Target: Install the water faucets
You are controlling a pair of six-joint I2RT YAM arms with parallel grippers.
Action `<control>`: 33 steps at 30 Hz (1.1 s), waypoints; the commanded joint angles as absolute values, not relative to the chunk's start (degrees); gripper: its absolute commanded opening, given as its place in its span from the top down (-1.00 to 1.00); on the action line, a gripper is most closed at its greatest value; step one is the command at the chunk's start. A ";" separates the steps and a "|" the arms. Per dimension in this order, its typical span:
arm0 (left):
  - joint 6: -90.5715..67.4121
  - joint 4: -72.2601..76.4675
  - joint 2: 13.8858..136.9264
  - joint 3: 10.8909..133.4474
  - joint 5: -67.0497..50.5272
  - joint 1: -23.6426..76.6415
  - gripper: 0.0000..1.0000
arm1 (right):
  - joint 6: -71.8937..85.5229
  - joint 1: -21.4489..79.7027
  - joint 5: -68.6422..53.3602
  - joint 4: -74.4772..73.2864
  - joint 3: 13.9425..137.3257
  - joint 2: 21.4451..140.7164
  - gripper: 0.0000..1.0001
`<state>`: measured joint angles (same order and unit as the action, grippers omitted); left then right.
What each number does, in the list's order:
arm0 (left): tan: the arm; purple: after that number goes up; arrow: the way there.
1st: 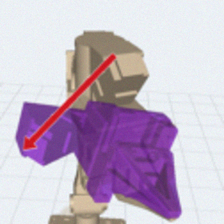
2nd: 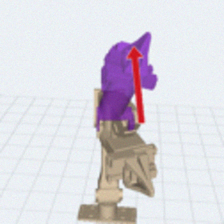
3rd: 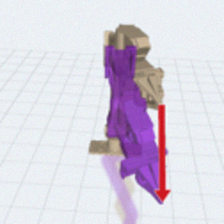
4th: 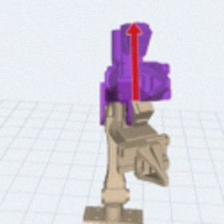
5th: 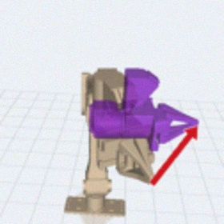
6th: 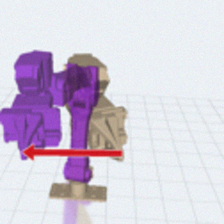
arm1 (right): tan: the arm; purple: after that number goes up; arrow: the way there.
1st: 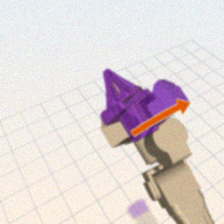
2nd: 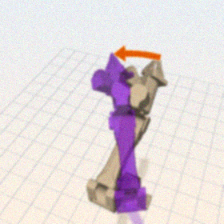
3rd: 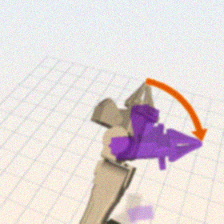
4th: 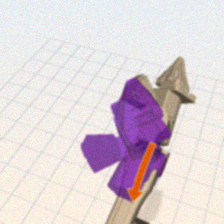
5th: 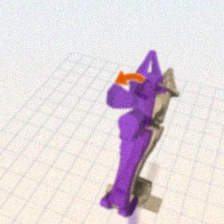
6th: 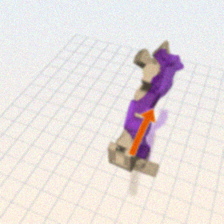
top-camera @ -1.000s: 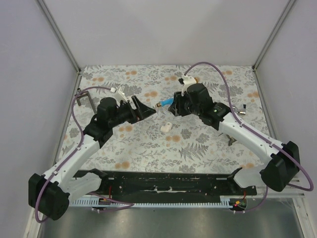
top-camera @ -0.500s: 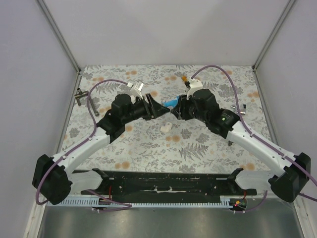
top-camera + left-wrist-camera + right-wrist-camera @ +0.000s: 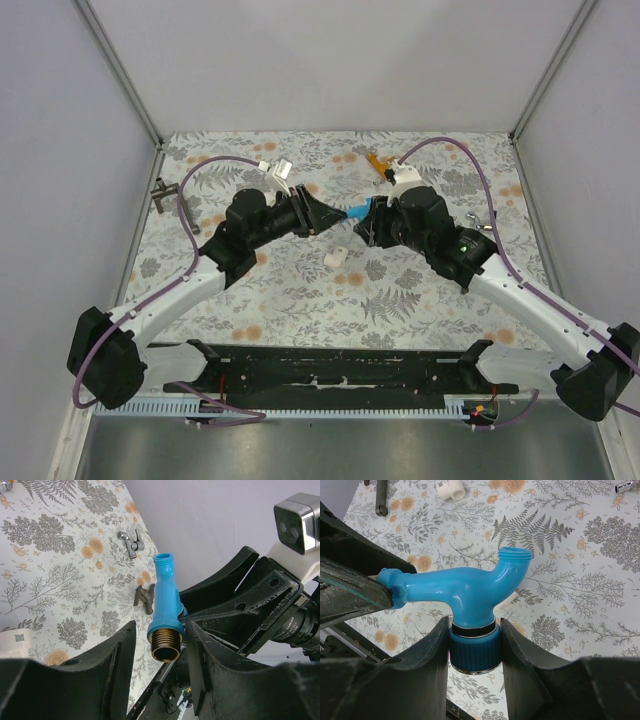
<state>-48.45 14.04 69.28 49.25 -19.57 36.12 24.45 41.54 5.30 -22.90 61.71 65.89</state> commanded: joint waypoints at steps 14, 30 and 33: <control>-50.10 18.19 70.49 51.77 -24.43 36.21 -0.09 | 26.54 41.92 8.00 -21.97 62.05 65.13 1.00; -43.25 18.45 69.26 51.51 -31.98 29.89 0.96 | 26.11 41.84 -2.26 -18.55 60.91 64.86 0.07; -42.37 21.17 67.33 50.36 -35.76 26.91 0.96 | 25.75 40.09 -11.65 -16.71 60.91 64.07 -0.51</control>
